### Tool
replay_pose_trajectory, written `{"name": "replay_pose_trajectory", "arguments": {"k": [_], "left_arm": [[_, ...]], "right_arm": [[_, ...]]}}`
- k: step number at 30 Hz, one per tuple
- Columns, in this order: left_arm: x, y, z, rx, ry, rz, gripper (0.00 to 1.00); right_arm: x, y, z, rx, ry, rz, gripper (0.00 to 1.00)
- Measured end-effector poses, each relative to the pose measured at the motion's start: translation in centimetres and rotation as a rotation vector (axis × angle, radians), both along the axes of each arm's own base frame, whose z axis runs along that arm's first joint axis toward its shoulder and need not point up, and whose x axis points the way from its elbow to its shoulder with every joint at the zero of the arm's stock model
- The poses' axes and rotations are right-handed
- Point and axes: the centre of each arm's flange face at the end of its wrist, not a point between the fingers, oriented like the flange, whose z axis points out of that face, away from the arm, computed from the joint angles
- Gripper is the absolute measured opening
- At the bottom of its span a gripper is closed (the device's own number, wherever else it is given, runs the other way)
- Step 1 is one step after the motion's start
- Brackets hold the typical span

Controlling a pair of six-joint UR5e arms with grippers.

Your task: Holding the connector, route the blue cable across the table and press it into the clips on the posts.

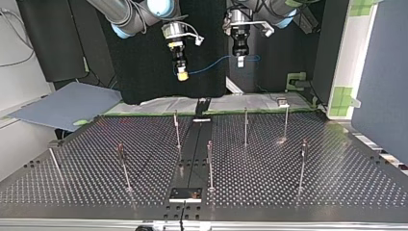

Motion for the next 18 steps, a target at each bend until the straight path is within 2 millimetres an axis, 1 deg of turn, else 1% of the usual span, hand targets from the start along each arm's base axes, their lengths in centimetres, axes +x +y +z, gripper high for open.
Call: {"name": "replay_pose_trajectory", "arguments": {"k": [14,18], "left_arm": [[-0.01,0.00,0.00,0.000,0.000,0.000,0.00],[-0.43,0.33,0.15,-0.005,0.007,0.010,0.00]], "right_arm": [[0.01,0.02,0.00,0.000,0.000,0.000,0.00],[0.40,0.19,-0.36,0.003,0.017,-0.002,0.00]]}}
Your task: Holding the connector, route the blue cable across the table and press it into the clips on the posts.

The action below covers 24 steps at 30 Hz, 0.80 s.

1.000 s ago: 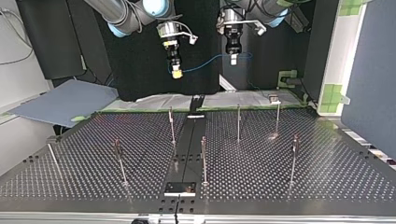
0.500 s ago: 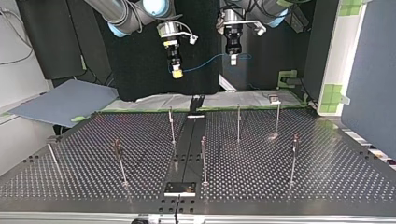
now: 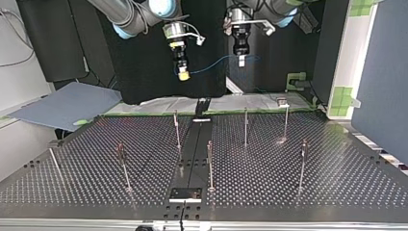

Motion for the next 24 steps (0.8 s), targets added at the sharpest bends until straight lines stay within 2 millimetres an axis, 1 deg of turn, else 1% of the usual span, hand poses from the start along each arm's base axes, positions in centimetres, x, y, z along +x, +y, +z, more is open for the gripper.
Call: {"name": "replay_pose_trajectory", "arguments": {"k": [6,10,13,16,24], "left_arm": [[-0.3,0.3,1.3,-0.013,-0.007,0.017,0.00],[-0.3,0.3,1.8,-0.019,-0.016,0.018,0.00],[-0.3,0.3,1.9,-0.020,-0.017,0.018,0.00],[-0.3,0.3,1.9,-0.020,-0.017,0.018,0.00],[-0.2,0.3,1.8,-0.016,-0.014,0.019,0.00]], "right_arm": [[0.7,-0.4,-1.7,0.029,0.048,-0.018,0.00],[0.4,-0.1,-3.9,0.076,0.100,-0.020,0.00],[0.1,0.1,-4.8,0.102,0.129,-0.020,0.00],[-0.1,0.4,-5.2,0.124,0.153,-0.020,0.00],[-0.6,0.9,-5.7,0.167,0.198,-0.019,0.00]]}}
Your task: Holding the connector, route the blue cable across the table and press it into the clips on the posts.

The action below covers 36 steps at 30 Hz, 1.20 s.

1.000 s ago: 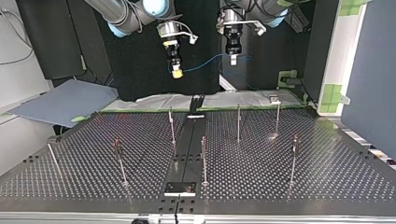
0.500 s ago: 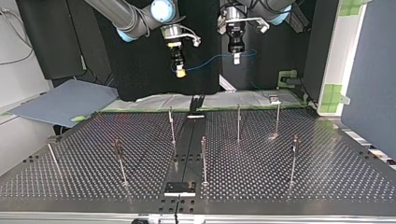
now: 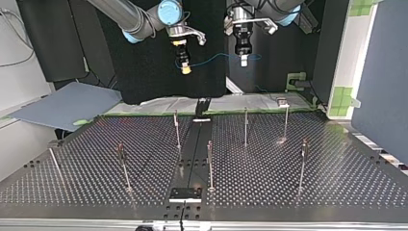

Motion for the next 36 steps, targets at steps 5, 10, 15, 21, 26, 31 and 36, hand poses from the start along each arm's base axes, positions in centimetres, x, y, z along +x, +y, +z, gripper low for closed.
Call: {"name": "replay_pose_trajectory", "arguments": {"k": [5,10,15,21,26,31,36], "left_arm": [[0.3,0.2,-0.1,0.030,0.020,0.007,0.00],[0.9,0.6,1.4,0.043,0.004,0.038,0.00],[1.8,1.3,3.2,0.043,-0.011,0.097,0.00],[2.4,2.8,4.9,0.063,-0.010,0.180,0.00],[3.0,4.1,6.3,0.064,-0.012,0.214,0.00],[4.1,5.3,8.1,0.059,-0.022,0.233,0.00],[5.0,5.5,10.4,0.038,-0.049,0.245,0.00]], "right_arm": [[1.1,-0.6,2.1,0.002,-0.030,0.009,0.00],[2.1,-0.7,4.4,0.010,-0.079,0.035,0.00],[3.2,-1.4,7.6,0.023,-0.146,0.068,0.00],[4.7,-2.2,11.8,0.015,-0.211,0.112,0.00],[5.7,-2.7,15.6,-0.011,-0.245,0.138,0.00],[6.8,-2.6,19.6,-0.038,-0.276,0.175,0.00],[7.6,-2.5,23.6,-0.067,-0.307,0.196,0.00]]}}
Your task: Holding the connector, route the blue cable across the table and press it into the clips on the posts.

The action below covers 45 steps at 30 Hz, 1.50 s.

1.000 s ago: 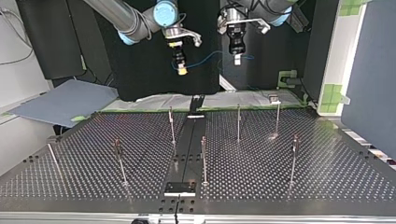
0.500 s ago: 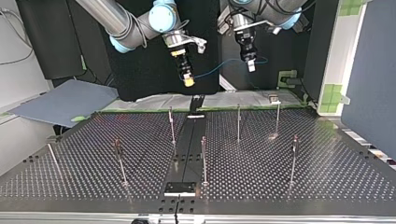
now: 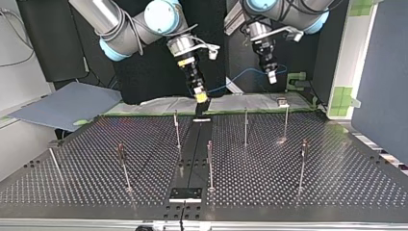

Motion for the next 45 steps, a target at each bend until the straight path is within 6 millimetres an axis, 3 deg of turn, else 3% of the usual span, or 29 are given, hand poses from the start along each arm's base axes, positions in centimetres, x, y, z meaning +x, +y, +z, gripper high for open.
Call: {"name": "replay_pose_trajectory", "arguments": {"k": [6,13,19,26,33,45], "left_arm": [[0.7,-0.1,3.0,-0.043,-0.046,0.001,0.00],[1.2,-0.2,6.5,-0.102,-0.101,-0.003,0.00],[1.1,0.2,8.8,-0.118,-0.125,0.002,0.00],[1.2,1.2,9.6,-0.104,-0.102,0.029,0.00],[2.5,2.0,10.3,-0.094,-0.102,0.062,0.00],[5.0,3.7,14.4,-0.102,-0.156,0.119,0.00]], "right_arm": [[0.9,-0.3,2.9,-0.031,-0.036,0.007,0.00],[2.2,-0.8,2.5,-0.024,-0.028,0.016,0.00],[3.4,-0.5,3.5,-0.028,-0.034,0.033,0.00],[4.7,-0.3,4.9,-0.021,-0.031,0.062,0.00],[5.6,-0.7,6.8,-0.022,-0.034,0.069,0.00],[7.4,-1.4,9.3,-0.014,-0.049,0.094,0.00]]}}
